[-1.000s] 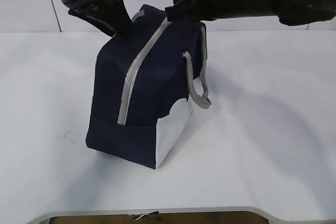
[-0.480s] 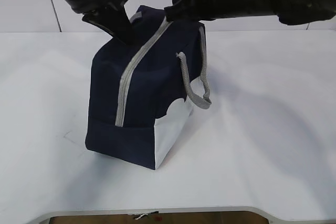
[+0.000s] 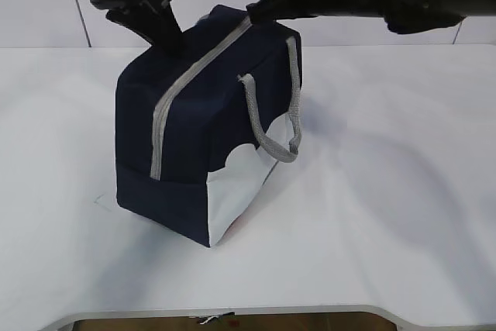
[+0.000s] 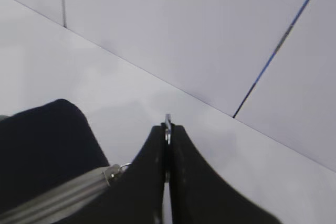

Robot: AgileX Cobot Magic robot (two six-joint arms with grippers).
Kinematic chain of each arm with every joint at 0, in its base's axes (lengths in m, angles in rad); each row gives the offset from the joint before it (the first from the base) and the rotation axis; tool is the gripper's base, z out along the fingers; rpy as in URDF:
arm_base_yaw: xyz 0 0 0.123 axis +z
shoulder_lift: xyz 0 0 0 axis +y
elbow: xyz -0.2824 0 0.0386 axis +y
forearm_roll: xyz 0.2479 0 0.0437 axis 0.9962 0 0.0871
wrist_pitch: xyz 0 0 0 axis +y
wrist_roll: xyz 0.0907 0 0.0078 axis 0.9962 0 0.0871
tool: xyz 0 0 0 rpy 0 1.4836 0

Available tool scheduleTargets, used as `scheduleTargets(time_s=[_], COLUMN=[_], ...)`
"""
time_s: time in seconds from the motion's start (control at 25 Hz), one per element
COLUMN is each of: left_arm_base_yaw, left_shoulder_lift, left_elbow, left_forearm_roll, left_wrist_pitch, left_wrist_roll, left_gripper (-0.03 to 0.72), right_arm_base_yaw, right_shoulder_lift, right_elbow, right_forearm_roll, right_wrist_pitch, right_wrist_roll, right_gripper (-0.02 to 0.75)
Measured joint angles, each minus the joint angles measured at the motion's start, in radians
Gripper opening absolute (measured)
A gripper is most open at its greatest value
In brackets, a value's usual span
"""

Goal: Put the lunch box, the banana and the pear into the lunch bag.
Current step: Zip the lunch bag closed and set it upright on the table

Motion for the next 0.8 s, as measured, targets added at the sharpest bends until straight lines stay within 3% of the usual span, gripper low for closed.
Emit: scheduleTargets(time_s=[0.4,0.72,0.8], left_arm_base_yaw=[0.000,0.000,0.000], left_shoulder_lift=[-0.003,-0.003,-0.003], left_elbow=[0.000,0.000,0.000], left_forearm_roll=[0.046,0.078,0.078], left_wrist_pitch=[-0.006,0.004,0.006], left_wrist_roll=[-0.006,-0.051,-0.080], left_gripper=[0.026,0.029,0.060], right_arm_base_yaw=[0.002,0.004,0.004], right_shoulder_lift=[0.105,0.092,0.085], right_elbow=[-0.050,-0.052,-0.054], right_forearm_roll=[0.009,0.011,0.011], right_wrist_pitch=[0.092,0.051,0.035], right_wrist_roll=[-0.039,-0.032,-0.030], right_gripper=[0.017,0.017,0.017])
